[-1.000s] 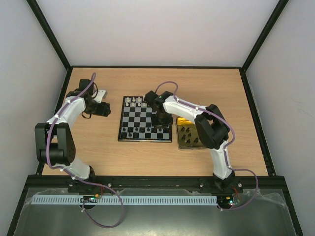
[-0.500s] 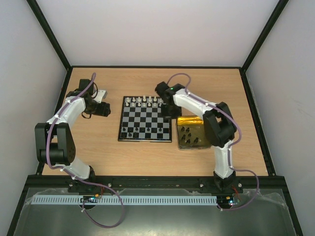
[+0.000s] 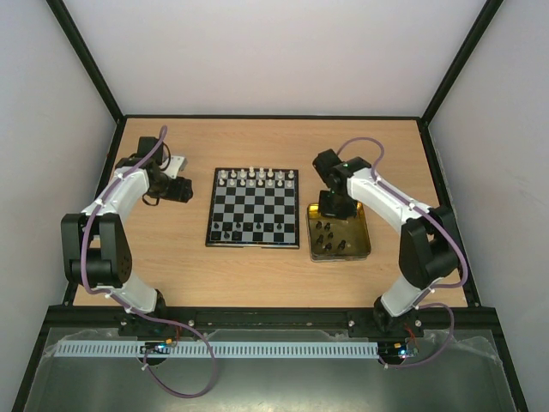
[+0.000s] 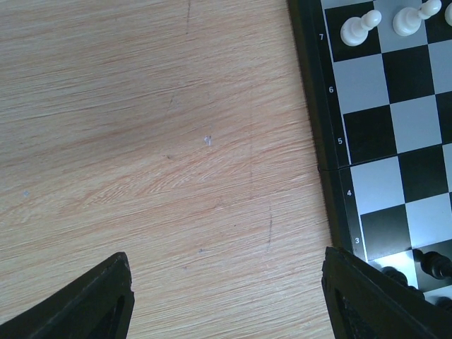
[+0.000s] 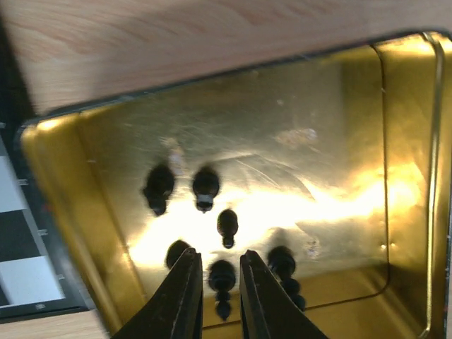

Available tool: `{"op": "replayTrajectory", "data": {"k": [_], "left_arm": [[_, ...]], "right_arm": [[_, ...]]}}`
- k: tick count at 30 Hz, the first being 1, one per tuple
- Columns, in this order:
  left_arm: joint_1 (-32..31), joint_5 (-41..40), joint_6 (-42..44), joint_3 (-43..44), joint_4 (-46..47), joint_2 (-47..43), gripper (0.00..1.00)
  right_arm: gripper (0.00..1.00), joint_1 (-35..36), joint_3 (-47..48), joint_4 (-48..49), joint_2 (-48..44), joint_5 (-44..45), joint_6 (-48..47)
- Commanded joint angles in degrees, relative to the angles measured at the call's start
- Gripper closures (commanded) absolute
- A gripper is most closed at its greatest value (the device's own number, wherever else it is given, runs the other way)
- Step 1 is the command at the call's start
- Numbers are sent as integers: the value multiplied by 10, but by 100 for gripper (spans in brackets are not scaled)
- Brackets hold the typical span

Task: Set up the chess pieces on the board
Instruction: Pick up the chess piece from the storage box.

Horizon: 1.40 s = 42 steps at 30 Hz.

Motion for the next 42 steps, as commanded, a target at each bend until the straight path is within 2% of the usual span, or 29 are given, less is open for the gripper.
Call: {"op": "replayTrajectory", "data": {"k": [1, 9, 42], "left_arm": [[-3, 2, 0, 11, -14, -1, 26], [-6, -6, 1, 2, -18, -13, 26], [-6, -11, -4, -7, -12, -17, 26]], "right_arm": [[85, -18, -50, 23, -23, -13, 1], [85, -33, -116, 67, -40, -44, 0], [85, -33, -151, 107, -14, -66, -8]]}}
